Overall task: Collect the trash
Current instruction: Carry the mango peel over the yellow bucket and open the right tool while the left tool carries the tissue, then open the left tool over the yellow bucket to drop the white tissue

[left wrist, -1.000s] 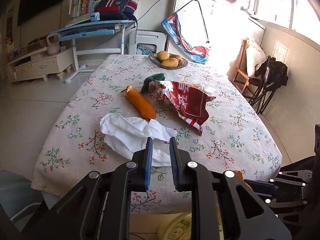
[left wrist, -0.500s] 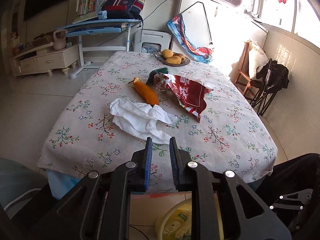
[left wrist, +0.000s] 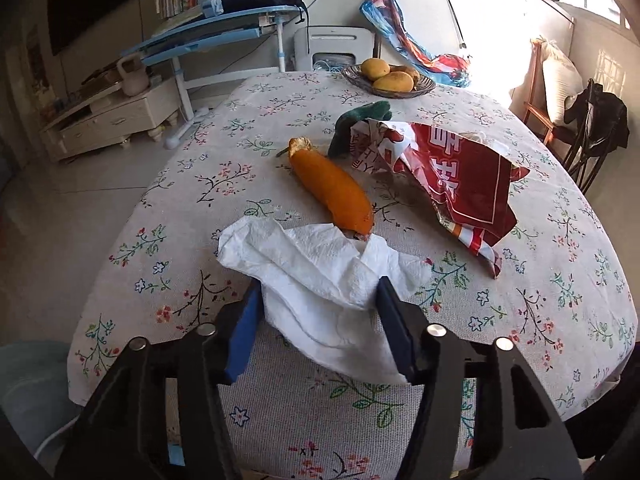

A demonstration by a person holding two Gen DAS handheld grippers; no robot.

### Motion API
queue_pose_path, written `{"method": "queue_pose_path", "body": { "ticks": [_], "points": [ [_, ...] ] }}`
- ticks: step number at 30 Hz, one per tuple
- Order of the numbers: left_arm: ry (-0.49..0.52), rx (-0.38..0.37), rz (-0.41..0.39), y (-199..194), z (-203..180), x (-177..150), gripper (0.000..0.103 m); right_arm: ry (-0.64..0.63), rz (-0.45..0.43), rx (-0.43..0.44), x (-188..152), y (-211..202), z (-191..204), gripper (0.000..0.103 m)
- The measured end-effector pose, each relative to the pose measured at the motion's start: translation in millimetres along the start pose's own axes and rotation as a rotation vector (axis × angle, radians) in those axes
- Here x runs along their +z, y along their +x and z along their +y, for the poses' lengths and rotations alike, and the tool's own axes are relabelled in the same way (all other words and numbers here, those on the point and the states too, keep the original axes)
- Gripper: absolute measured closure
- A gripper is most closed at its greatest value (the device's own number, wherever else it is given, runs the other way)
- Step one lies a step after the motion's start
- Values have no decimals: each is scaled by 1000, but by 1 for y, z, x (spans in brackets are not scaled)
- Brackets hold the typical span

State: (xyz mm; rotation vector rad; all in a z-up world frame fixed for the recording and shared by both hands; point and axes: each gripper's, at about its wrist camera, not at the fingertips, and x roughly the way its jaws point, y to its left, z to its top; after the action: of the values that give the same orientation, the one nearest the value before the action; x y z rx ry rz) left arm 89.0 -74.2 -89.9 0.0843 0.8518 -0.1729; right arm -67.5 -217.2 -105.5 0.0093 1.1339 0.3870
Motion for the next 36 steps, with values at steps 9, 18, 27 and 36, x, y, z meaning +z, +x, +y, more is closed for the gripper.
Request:
{"method": "queue_pose_path", "body": {
  "ticks": [9,18,27,36],
  "points": [
    [-58,-201,1,-54,3,-28,91,134,-242,4,12,-48,-25,57],
    [150,-340,220,-82,-68,-121,86,191,-310,-133,80,-67,-71,44],
    [265,-295,227,-84,-81,-135,26,247,-176,-229,162,7,-132,42],
    [84,-269,105,-92,-35,-101,21,196,-165,-295,225,52,-150,7]
  ]
}}
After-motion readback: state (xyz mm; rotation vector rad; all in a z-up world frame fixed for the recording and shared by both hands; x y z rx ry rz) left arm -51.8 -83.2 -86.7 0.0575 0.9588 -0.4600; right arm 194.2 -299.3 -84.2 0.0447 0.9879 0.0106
